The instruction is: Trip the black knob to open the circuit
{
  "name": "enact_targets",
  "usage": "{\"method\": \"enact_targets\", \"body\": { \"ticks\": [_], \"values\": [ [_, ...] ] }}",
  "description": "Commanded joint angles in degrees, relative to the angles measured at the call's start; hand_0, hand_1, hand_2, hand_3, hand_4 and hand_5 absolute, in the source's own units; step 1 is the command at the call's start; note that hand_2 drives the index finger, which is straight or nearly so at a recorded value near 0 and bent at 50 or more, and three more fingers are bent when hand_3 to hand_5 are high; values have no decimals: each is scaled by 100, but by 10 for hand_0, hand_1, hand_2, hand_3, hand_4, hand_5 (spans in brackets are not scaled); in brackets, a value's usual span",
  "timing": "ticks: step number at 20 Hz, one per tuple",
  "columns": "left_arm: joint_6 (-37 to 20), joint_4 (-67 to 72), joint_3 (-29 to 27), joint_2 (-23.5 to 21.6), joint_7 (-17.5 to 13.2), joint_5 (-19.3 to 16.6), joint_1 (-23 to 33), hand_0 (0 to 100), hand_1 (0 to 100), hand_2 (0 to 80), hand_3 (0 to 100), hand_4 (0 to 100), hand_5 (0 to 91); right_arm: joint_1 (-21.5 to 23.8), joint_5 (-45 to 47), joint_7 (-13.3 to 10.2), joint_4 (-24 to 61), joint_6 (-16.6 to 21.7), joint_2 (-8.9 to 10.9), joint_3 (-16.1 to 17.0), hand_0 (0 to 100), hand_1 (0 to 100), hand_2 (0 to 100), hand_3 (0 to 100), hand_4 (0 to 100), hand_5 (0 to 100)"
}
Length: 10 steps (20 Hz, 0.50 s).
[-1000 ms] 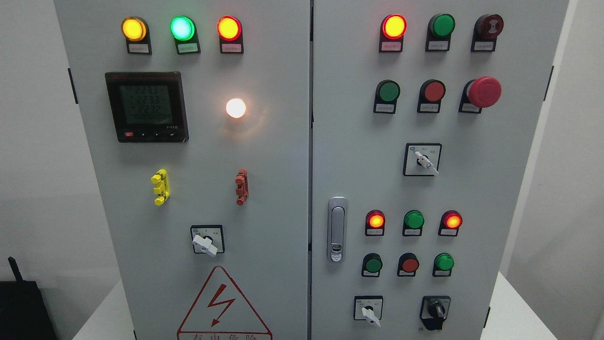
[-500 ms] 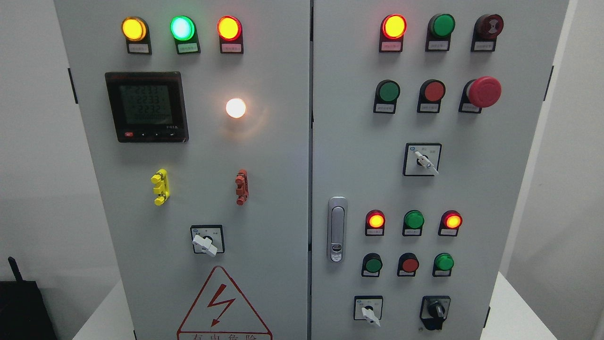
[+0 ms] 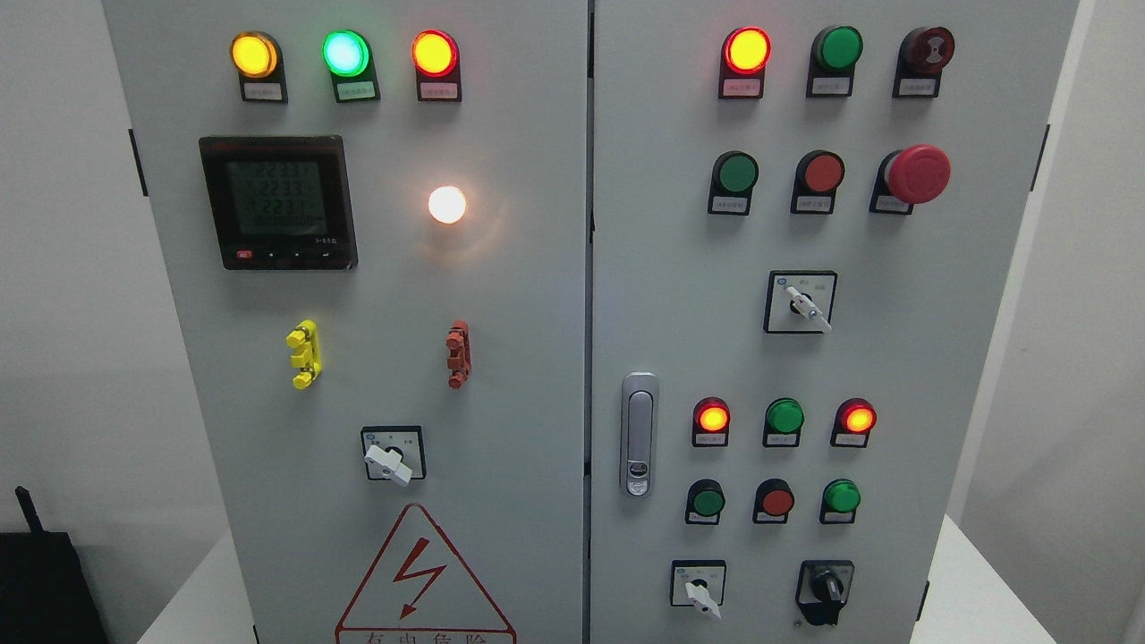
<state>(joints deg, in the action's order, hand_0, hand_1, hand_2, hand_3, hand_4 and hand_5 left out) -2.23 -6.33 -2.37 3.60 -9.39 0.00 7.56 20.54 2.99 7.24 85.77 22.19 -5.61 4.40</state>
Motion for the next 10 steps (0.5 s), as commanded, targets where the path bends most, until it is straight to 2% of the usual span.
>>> {"method": "enact_targets", "body": {
  "ticks": [1,2,7,10],
  "values": [
    [-5,0,0,0,-1,-132,0,120,389,0,0,0,0,3,0,-3,1038,-119,16,-45,0,0,0,545,463,468],
    [-5,0,0,0,-1,-132,0,120,389,0,0,0,0,-6,0,-3,1073,-145,16,-45,0,0,0,568,480,483],
    [3,0,0,0,-1,-132,0,120,389,0,0,0,0,-50,0,-38,1188,-268,51,-54,0,0,0,763,672,682],
    [3,0,0,0,-1,-132,0,120,389,0,0,0,0,-103,0,-91,1275,-286,52,-71,0,0,0,827,764,753]
  ]
}}
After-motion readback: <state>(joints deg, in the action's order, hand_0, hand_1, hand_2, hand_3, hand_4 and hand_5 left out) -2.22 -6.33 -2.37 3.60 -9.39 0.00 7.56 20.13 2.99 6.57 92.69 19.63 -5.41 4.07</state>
